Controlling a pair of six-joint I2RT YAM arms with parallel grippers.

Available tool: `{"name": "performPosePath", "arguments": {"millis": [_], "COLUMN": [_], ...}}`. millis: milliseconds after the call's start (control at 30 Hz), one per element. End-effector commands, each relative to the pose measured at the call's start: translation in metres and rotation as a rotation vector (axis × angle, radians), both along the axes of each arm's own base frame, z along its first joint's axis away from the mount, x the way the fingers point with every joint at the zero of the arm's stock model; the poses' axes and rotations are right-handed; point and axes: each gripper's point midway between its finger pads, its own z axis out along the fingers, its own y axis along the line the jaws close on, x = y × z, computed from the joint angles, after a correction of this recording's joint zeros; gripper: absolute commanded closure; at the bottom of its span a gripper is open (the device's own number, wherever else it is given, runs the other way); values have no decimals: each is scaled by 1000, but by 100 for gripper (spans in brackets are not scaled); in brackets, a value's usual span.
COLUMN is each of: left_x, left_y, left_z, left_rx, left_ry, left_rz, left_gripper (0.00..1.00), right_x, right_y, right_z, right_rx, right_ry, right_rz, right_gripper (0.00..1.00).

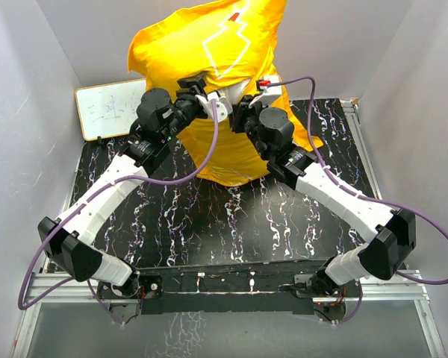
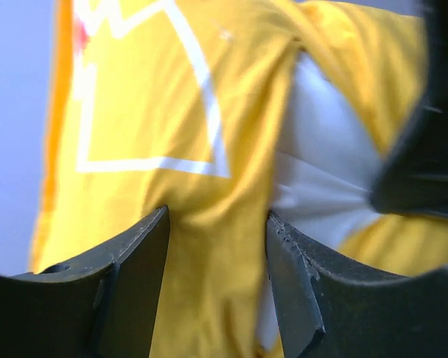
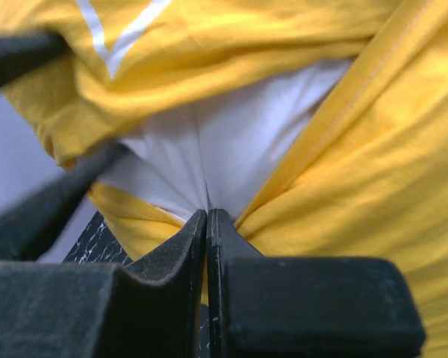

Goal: Remove the pillowcase from the pillow
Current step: Remove the pillow from the pillowcase.

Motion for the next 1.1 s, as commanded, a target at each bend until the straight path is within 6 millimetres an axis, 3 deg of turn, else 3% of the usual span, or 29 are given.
{"name": "performPosePath", "arguments": {"millis": [0, 167, 367, 433, 500, 533, 567, 600, 667, 700, 900, 1067], "left_x": [0, 5, 32, 49, 73, 87, 100, 111, 122, 124, 131, 153], "left_y": [31, 38, 42, 48, 61, 71, 79, 84, 92, 93, 82, 82], "left_z": [80, 95, 71, 52, 24, 14, 4, 4, -3, -5, -28, -39], "left_rx": [-55, -59, 7, 23, 7, -26, -68, -107, -160, -174, -193, -273], "left_ry": [-318, -345, -247, -135, 32, 108, 188, 242, 324, 343, 442, 486], "left_rz": [144, 199, 292, 326, 359, 389, 404, 396, 408, 406, 354, 323], "left_gripper": [48, 48, 41, 57, 83, 91, 93, 87, 51, 44, 32, 23], "right_x": [-8, -8, -10, -12, -14, -14, -15, -16, -17, -17, -19, -27], "right_y": [-5, -7, -9, -11, -12, -14, -15, -17, -23, -26, -36, -41], "right_z": [-51, -61, -65, -66, -66, -66, -64, -64, -64, -65, -79, -92], "right_rx": [-95, -117, -119, -115, -113, -110, -107, -108, -107, -108, -113, -119], "right_ry": [127, 152, 164, 166, 167, 167, 164, 164, 162, 163, 193, 204], "right_rz": [3, -7, -9, -10, -12, -16, -19, -24, -40, -48, -55, -41], "right_gripper": [92, 92, 92, 92, 92, 92, 92, 92, 92, 92, 92, 92]}}
